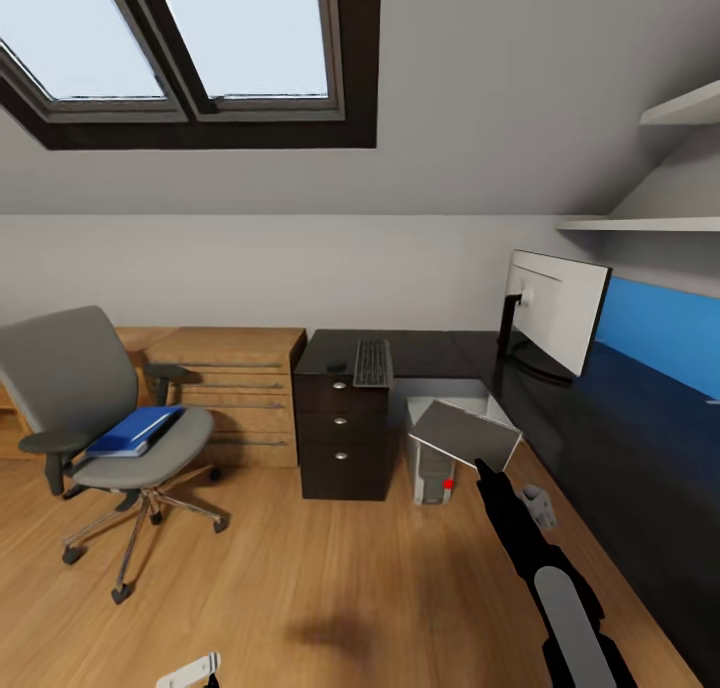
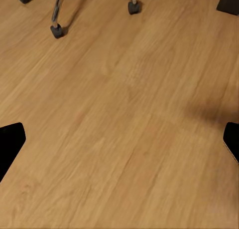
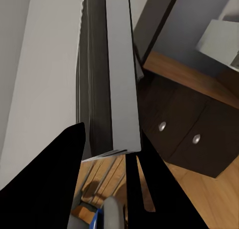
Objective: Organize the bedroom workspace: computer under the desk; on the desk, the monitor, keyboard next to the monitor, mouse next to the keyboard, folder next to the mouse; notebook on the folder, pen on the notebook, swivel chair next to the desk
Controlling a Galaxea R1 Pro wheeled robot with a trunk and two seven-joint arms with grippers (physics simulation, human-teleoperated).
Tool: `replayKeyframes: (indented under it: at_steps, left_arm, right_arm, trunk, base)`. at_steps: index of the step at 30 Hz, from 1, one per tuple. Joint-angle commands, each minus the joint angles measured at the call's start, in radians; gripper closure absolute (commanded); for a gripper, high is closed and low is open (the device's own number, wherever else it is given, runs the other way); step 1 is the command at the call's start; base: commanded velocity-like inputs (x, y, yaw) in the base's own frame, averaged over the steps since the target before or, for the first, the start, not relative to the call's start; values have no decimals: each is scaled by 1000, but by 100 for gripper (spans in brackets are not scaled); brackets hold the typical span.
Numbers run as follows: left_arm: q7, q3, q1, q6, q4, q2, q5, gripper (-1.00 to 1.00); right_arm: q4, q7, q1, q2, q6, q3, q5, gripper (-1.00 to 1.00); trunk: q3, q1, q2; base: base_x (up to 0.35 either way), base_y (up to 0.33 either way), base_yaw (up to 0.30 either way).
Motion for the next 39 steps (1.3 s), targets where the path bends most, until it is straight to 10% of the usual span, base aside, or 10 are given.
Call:
replayKeyframes:
  at_steps: [1,39]
  left_arm:
    - [3,-1,0,0,-2,0,7,-100]
    - [4,0,0,0,-2,0,7,-100]
  right_arm:
    - [-2,-5,-1,1,6,-2,-9,100]
    - [-1,-2,-1,-1,6,-6,-12,100]
  trunk:
    - [-1,1,0]
    - [-1,1,0]
  base:
    - [322,5,0]
    - [323,0,0]
